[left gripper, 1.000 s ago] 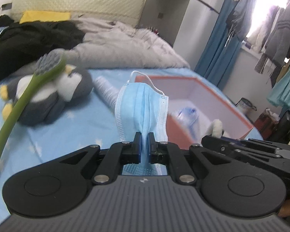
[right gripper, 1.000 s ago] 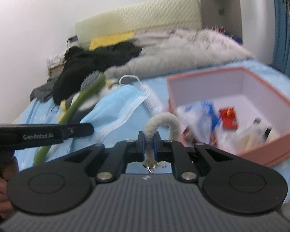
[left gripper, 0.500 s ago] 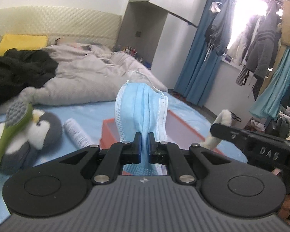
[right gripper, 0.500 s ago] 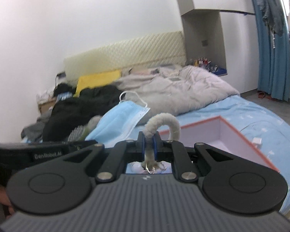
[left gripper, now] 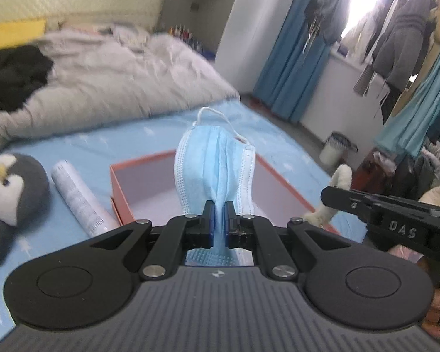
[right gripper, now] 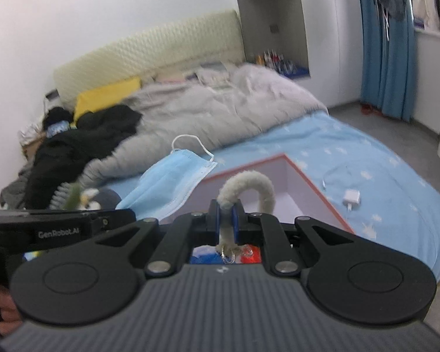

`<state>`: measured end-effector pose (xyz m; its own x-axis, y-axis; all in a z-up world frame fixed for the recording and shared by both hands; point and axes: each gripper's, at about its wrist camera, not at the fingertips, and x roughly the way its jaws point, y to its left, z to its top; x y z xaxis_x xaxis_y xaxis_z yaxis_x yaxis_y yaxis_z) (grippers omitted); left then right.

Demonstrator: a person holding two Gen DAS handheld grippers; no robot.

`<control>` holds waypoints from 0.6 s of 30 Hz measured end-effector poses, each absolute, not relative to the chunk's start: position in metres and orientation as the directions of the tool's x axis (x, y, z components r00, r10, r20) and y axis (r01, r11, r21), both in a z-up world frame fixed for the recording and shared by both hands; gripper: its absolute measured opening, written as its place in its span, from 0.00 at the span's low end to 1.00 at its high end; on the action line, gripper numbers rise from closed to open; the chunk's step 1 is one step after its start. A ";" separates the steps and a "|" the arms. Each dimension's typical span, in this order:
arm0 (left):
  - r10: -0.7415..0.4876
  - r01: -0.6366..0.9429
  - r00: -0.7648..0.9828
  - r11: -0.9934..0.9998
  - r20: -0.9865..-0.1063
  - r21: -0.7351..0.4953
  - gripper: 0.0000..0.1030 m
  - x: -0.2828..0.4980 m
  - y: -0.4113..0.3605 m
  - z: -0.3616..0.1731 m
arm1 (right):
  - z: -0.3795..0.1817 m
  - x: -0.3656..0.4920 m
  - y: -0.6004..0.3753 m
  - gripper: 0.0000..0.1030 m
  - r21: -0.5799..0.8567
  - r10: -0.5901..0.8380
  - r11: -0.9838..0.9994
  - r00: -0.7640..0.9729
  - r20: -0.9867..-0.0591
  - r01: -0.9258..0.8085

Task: Organize soft objects
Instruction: 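Carry mask in left tool while right tool carries loop over pink box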

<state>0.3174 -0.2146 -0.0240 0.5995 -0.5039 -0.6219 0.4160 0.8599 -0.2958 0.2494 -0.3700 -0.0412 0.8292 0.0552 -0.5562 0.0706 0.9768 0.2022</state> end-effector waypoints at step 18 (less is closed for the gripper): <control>-0.412 0.401 0.467 0.887 -0.782 -0.227 0.08 0.404 -0.267 -0.110 | -0.140 0.311 -0.404 0.13 0.185 0.044 0.971 0.652 -0.757 0.150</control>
<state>0.4037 -0.2669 -0.1100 0.4672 -0.4116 -0.7825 0.4011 0.8874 -0.2273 0.3112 -0.4044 -0.1401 0.6521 0.0437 -0.7568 0.1496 0.9713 0.1849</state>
